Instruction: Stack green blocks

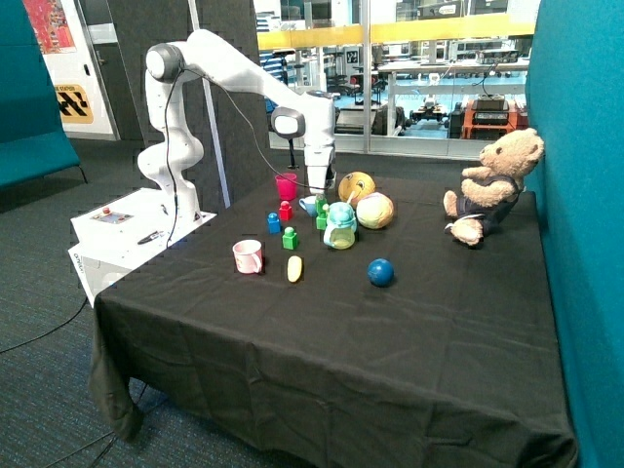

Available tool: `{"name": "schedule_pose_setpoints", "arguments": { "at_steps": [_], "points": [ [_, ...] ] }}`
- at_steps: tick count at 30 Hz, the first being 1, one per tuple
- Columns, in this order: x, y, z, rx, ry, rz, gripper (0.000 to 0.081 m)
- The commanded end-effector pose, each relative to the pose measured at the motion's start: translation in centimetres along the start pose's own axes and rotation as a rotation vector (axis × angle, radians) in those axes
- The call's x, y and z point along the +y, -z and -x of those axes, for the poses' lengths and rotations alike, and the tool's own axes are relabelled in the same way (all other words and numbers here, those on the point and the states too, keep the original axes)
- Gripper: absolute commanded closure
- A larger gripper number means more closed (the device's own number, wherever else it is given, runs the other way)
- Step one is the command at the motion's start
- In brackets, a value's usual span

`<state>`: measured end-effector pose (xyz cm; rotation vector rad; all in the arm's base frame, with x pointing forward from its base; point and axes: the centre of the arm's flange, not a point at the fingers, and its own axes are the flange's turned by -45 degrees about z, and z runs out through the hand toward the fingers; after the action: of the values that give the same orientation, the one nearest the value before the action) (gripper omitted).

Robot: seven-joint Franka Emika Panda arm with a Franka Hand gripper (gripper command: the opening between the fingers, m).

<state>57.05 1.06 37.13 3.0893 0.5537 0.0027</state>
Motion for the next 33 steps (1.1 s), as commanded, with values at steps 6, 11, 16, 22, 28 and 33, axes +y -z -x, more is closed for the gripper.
{"name": "schedule_pose_setpoints", "arguments": {
  "at_steps": [6,11,16,22,28,33],
  "points": [
    [-0.36,0.04,-0.14,-0.0011,0.004,-0.0033,0.0808],
    [-0.16,0.06,0.09,-0.0011,0.001,-0.0033,0.0808],
    [0.15,-0.04,0.34,-0.0011,0.0,-0.0033,0.0808],
    [0.31,-0.24,0.47,-0.0011,-0.002,-0.0033,0.0808],
    [0.08,-0.52,0.39,-0.0011,0.002,-0.0033,0.0808],
    [-0.26,-0.75,0.23,-0.0011,0.008,-0.0033,0.0808]
  ]
}}
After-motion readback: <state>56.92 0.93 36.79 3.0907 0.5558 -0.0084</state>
